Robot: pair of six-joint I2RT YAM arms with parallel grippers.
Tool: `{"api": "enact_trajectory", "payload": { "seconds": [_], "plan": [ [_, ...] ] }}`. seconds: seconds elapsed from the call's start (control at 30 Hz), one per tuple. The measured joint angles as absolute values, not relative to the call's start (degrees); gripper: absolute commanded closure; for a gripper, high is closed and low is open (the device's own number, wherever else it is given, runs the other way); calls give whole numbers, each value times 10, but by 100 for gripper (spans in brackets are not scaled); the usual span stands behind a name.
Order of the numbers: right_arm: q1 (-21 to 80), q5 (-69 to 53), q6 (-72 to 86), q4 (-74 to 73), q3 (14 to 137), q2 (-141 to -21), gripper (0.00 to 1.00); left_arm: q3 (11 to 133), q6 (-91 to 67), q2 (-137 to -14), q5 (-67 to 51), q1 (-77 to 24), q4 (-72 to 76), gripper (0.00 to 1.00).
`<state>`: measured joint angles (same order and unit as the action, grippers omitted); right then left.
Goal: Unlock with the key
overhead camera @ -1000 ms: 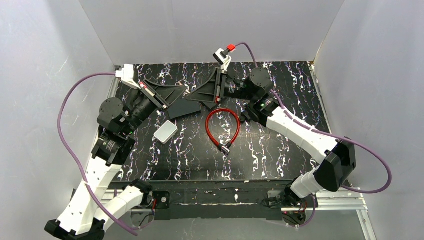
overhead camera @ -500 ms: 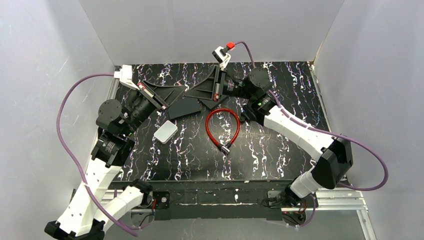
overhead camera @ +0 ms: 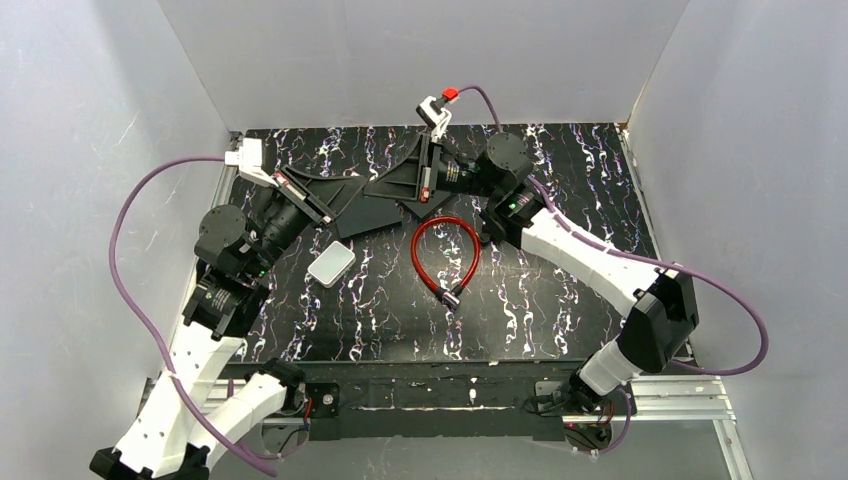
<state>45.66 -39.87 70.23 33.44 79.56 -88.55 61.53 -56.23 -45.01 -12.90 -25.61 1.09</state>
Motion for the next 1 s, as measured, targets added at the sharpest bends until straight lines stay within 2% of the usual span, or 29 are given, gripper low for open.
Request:
{"api": "enact_trajectory", "payload": {
  "seconds": [0.1, 0.17, 0.23, 0.5, 0.67, 0.87, 1.0],
  "plan": [
    [458, -402, 683, 297, 813, -893, 99, 612, -549, -434, -125, -256, -12, 35],
    [458, -404, 664, 258, 830, -899, 99, 612, -536, -421, -117, -256, -33, 23],
    [458, -409, 640, 207, 853, -903, 99, 613, -521, -404, -103, -256, -63, 16],
    [457, -417, 470, -134, 988, -925, 99, 665, -418, -348, -32, -256, -240, 17],
    [457, -413, 366, -325, 991, -925, 99, 701, -335, -327, -28, -256, -338, 18],
    [457, -420, 260, -473, 992, -922, 99, 712, -287, -350, -160, -256, -360, 22],
    [457, -445, 237, -497, 982, -904, 99, 691, -307, -381, -277, -256, -309, 27]
  ]
}}
